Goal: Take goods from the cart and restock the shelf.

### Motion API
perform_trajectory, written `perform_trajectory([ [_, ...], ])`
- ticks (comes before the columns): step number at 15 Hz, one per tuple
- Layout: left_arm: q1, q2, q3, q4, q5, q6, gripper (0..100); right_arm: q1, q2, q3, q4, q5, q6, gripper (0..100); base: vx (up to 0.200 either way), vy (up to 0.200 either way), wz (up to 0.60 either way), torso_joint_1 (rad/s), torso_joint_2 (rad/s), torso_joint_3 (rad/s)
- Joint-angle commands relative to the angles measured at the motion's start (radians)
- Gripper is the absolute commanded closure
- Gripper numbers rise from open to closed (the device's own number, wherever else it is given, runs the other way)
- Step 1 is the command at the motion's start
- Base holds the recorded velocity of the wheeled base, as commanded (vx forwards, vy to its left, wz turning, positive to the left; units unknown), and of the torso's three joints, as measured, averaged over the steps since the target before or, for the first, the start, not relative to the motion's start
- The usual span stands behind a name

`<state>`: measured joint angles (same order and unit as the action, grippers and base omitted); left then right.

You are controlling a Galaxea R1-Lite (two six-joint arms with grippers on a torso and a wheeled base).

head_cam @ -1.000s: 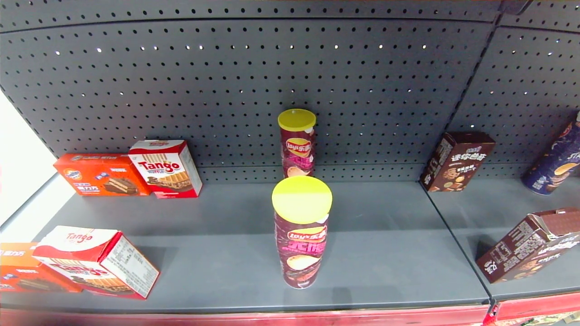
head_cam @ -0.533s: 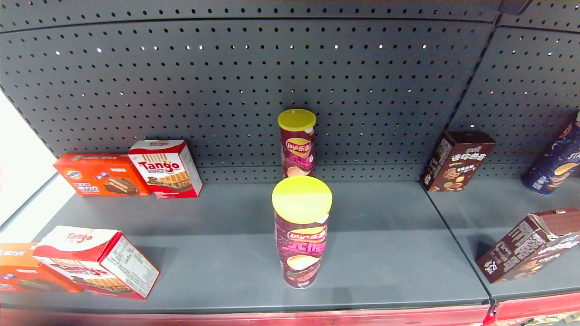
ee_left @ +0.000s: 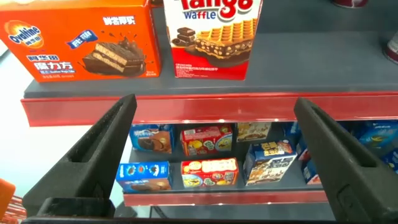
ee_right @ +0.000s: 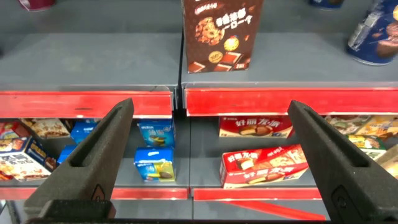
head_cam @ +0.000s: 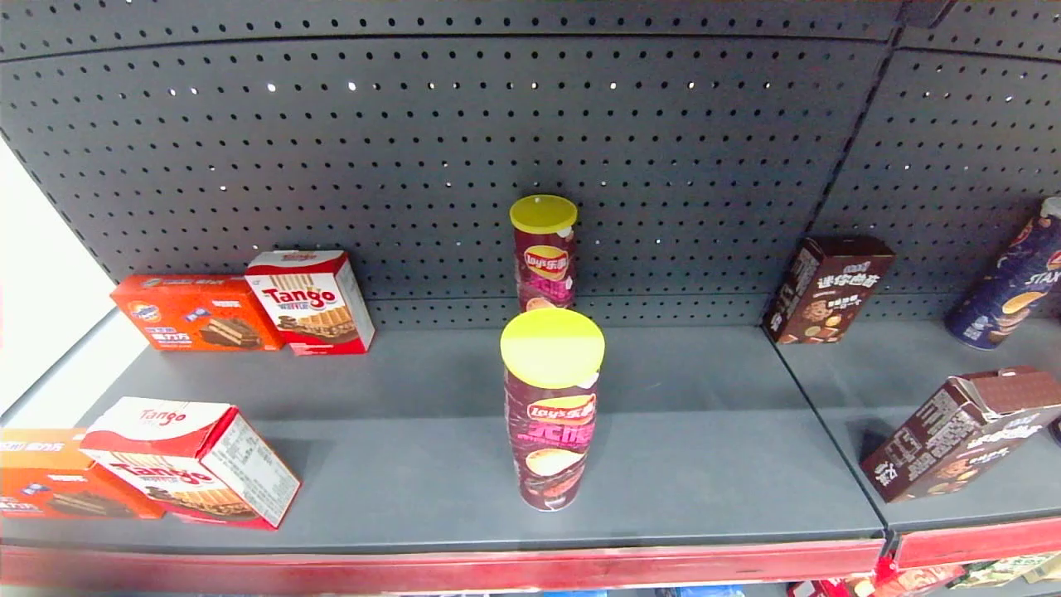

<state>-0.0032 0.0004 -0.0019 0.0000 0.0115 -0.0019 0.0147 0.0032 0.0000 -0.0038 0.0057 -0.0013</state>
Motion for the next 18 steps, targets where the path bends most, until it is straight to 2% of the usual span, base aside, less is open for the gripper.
perform_trajectory([
  [1, 0.0, 0.0, 0.0, 0.002, 0.001, 0.0, 0, 0.001, 0.0, 0.0, -0.001, 0.0, 0.0, 0, 0.0, 0.0, 0.0, 0.0, 0.0, 0.0],
  [3, 0.0, 0.0, 0.0, 0.0, 0.001, 0.0, 0, 0.001, 0.001, 0.0, -0.001, 0.0, 0.0, 0, 0.0, 0.0, 0.0, 0.0, 0.0, 0.0],
  [5, 0.0, 0.0, 0.0, 0.002, 0.001, 0.0, 0, 0.002, 0.0, 0.0, -0.001, 0.0, 0.0, 0, -0.2, 0.0, 0.0, -0.002, 0.0, 0.002],
  [18, 0.0, 0.0, 0.0, 0.002, -0.004, 0.005, 0, 0.001, 0.001, 0.0, 0.001, -0.001, 0.0, 0, 0.0, 0.0, 0.0, 0.0, 0.0, 0.0],
])
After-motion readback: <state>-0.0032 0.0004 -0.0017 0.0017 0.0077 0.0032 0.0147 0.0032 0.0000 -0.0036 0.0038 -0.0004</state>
